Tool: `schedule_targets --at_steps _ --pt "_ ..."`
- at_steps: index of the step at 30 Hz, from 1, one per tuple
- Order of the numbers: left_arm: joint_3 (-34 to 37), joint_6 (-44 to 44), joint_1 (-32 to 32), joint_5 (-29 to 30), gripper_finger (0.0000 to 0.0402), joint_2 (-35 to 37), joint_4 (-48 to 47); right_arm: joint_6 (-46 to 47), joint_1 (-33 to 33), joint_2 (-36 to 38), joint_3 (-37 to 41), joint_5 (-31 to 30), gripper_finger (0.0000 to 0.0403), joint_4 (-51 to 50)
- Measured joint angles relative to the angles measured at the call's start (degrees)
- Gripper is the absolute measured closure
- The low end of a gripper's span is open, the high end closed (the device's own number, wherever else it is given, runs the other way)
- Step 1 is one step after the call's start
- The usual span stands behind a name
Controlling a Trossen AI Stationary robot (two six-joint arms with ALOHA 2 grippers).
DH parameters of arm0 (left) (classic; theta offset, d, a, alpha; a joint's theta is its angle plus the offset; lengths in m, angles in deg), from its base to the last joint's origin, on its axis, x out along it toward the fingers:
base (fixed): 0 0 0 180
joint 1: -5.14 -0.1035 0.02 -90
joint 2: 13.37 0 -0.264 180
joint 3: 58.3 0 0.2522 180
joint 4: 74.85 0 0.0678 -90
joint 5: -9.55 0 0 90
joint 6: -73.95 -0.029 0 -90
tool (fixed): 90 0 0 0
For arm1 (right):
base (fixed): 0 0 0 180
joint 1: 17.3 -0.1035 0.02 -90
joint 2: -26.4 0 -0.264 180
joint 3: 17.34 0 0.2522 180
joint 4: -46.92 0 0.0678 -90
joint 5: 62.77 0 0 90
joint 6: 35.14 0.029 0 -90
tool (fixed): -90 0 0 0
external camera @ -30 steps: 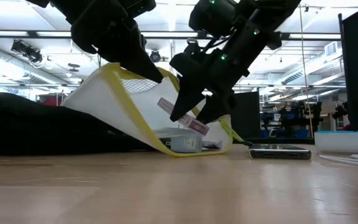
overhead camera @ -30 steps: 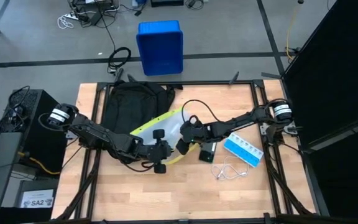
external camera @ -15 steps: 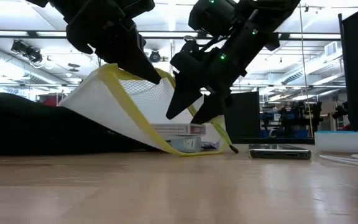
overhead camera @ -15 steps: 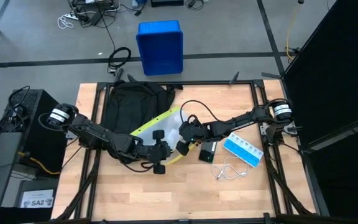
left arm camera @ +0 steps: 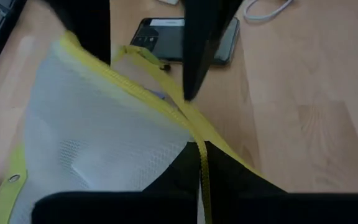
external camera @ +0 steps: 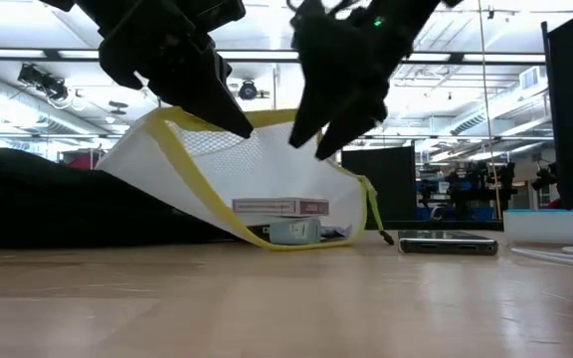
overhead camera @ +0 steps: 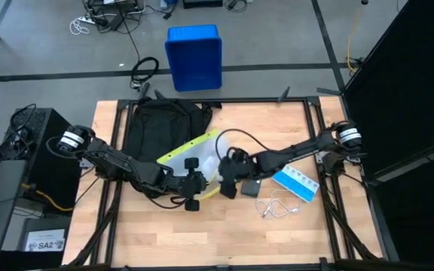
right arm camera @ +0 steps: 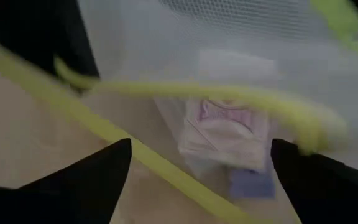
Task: Unpack backpack
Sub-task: Adjust the zip lock bag
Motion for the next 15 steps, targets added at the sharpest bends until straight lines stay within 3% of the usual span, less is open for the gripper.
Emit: schedule_targets --at_steps 9,15 --pt "0.00 0.04 -0.02 0.17 0.0402 -0.02 0.18 6.43 -6.53 0.28 0.90 -18.27 0.0073 -11.89" --pt "0.00 0.07 -0.02 0.16 0.0402 0.00 0.10 10.06 -8.54 0.30 0.90 -21.26 0.0090 -14.07"
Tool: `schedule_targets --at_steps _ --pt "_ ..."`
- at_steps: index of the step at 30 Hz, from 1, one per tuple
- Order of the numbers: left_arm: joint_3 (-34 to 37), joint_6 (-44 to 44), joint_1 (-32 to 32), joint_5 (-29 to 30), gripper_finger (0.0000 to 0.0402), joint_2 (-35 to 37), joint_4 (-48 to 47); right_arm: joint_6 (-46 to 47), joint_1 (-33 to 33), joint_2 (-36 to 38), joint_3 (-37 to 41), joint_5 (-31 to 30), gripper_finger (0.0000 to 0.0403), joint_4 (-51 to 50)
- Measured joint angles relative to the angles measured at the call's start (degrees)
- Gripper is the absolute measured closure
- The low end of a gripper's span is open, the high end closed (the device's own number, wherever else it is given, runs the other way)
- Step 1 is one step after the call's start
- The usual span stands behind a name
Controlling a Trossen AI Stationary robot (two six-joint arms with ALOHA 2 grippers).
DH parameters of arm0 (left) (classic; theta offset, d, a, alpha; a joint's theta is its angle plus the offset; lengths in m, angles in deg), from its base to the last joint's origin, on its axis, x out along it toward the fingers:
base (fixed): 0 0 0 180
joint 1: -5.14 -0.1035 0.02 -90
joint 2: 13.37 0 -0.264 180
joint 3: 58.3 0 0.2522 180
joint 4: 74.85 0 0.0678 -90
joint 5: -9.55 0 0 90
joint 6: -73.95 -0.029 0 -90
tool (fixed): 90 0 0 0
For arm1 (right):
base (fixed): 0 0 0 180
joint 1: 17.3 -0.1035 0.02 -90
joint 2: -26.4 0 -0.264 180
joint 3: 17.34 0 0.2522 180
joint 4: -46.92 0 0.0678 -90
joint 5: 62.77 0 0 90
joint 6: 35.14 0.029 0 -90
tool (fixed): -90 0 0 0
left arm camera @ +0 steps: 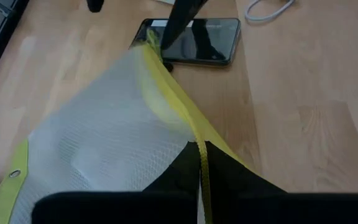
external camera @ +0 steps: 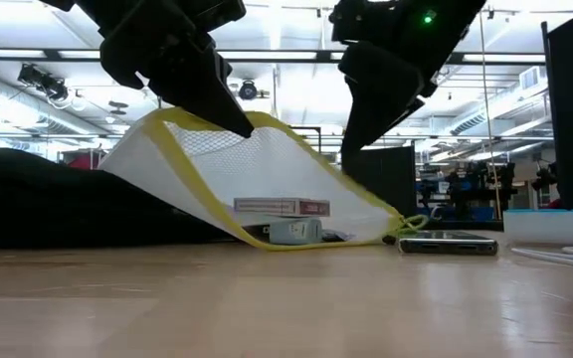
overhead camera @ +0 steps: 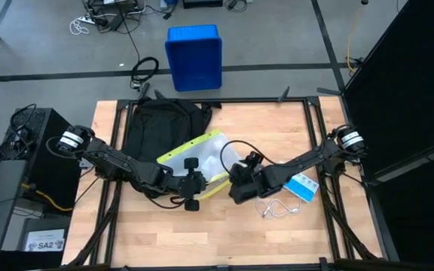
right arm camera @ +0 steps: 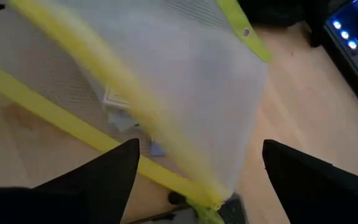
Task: Unpack backpack
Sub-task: Adjust the zip lock bag
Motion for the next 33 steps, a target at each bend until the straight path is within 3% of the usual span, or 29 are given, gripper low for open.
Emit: schedule_targets --at_steps 4,15,24,33 --pt "0.00 0.02 0.00 -0.02 0.0402 -0.01 -0.21 1.31 -2.16 0.00 0.00 0.45 0.0100 -1.36" --pt "0.00 0.06 -0.02 -0.02 0.0402 -0.02 -0.32 -8.19 -8.52 -1.61 0.00 2.72 0.0124 1.29" --pt "0.00 0.22 -0.04 -0.06 0.0402 -0.02 -0.09 -13.94 -4.94 -13.08 -0.02 5.20 0.0145 1.19" --pt "0.00 0.15 -0.04 -0.10 0.0402 -0.02 -0.26 -15.28 -1.24 -14.21 -0.44 3.27 0.0169 0.61"
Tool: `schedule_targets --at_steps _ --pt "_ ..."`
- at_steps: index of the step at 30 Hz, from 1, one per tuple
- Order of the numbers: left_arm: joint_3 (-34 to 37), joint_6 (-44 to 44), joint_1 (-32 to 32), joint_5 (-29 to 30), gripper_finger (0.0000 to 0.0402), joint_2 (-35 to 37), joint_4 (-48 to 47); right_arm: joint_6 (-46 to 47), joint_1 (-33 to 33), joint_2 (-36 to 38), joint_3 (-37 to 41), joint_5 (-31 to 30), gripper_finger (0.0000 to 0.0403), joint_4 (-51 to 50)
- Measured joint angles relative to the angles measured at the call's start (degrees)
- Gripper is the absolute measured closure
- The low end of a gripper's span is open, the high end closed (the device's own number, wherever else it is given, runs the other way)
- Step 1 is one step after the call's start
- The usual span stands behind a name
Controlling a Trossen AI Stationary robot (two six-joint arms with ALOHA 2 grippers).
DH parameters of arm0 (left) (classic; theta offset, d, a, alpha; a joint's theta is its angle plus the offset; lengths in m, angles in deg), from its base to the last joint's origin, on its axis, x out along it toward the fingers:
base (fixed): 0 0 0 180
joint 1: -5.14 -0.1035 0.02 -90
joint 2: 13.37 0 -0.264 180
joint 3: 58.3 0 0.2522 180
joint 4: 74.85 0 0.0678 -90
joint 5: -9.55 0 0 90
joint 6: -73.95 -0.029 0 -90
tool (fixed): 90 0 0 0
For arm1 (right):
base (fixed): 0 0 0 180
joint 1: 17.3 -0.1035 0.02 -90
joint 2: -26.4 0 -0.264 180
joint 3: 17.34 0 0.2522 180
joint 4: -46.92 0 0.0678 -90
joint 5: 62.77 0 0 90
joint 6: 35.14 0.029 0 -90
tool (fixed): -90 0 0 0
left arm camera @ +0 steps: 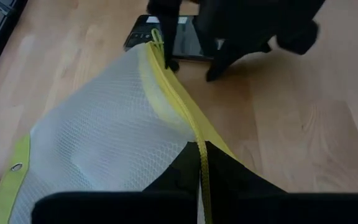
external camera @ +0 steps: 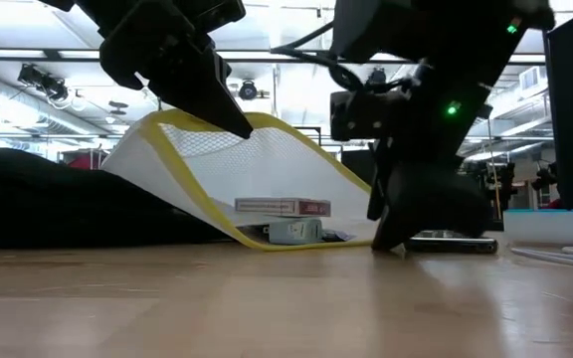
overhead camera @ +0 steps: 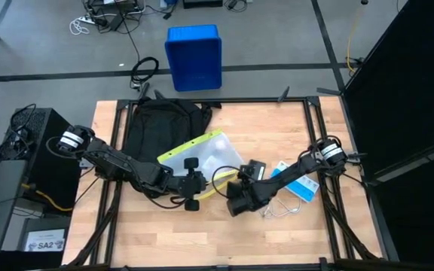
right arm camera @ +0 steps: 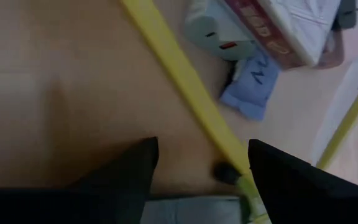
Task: Unpack backpack
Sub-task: Adjust the zip lock bag
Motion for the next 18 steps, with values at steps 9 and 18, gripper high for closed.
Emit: schedule_targets --at_steps 9,18 --pt "0.00 0.17 0.00 -0.04 0.0402 0.02 -0.08 -4.06 3.70 -0.19 0.11 -1.20 0.0205 -2.61" --pt "0.00 0.13 -0.04 0.00 0.0402 0.02 -0.23 -5.74 6.70 -0.13 0.09 1.88 0.0248 -2.54"
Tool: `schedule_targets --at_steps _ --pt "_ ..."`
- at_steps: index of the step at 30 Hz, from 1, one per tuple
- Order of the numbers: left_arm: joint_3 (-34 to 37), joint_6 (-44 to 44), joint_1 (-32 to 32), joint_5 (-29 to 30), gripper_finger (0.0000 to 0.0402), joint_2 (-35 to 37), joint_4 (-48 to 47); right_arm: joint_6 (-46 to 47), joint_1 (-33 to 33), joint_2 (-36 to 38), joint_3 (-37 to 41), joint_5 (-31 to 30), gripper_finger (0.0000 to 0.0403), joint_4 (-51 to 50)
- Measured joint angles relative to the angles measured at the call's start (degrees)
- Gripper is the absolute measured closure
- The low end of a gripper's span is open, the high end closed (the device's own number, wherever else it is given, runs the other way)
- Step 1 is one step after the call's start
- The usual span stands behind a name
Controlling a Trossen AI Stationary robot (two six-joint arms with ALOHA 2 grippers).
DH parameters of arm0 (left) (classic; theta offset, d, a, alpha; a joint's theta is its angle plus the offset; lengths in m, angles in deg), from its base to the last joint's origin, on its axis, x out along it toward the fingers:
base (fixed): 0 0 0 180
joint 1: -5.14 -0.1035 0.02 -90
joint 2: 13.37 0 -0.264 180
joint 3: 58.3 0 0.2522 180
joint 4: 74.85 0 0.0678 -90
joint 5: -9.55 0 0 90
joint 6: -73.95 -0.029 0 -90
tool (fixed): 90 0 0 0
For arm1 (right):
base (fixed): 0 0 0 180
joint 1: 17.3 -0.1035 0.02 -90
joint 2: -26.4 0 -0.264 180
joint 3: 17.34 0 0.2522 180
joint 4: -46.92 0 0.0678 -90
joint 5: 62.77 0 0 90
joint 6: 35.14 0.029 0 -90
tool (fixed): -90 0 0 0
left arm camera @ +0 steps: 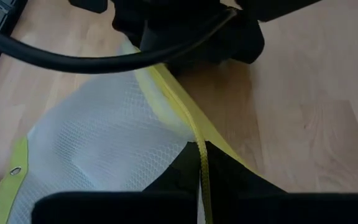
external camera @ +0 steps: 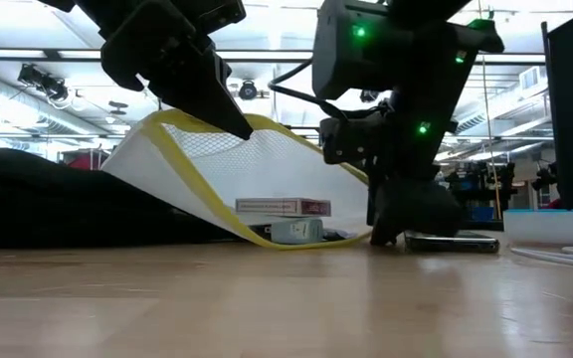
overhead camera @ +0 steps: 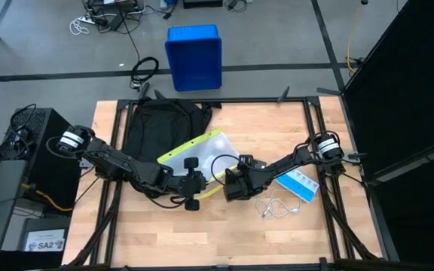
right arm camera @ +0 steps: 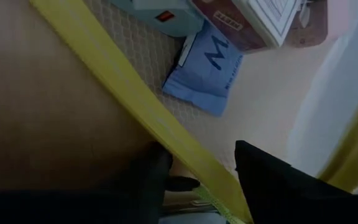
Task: Unpack backpack
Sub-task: Adjust the zip lock bag
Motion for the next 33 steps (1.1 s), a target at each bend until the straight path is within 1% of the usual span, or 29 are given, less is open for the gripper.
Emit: schedule_targets --at_steps 3,7,8,9,14,17,24,29,33 --pt "0.00 0.00 0.02 0.00 0.0402 0.00 -0.05 -0.03 0.15 -0.03 0.02 0.46 0.0289 0.18" --pt "0.00 -0.02 0.02 -0.02 0.0402 -0.02 -0.07 -0.48 -0.09 -0.28 0.15 0.44 0.0375 0.16" --pt "0.00 -0.02 0.02 -0.02 0.0402 -0.02 -0.07 -0.59 -0.22 -0.31 0.17 0.25 0.0388 0.02" --pt "0.00 -0.02 0.02 -0.02 0.0402 -0.02 -0.07 -0.86 -0.33 -0.31 0.17 -0.07 0.0394 -0.05" --pt "0.00 -0.19 0.04 -0.04 0.0402 -0.01 -0.09 0.62 -2.42 -0.31 0.17 -2.99 0.0402 -1.31" --pt "0.00 -0.29 0.07 0.64 0.0402 0.00 -0.23 3.21 -4.36 -0.11 -0.76 -4.75 0.0403 -4.94" --pt "0.00 -0.31 0.09 3.58 0.0402 0.13 -1.18 10.76 -9.85 0.02 -9.06 -8.49 0.0403 -17.40" --pt "0.00 -0.08 0.19 3.86 0.0402 1.86 -1.12 11.64 -12.87 0.11 -15.63 -10.01 0.0403 -21.40" --pt "0.00 -0.05 1.29 5.87 0.0402 4.36 -1.16 11.92 -13.89 0.20 -19.84 -10.82 0.0403 -24.34"
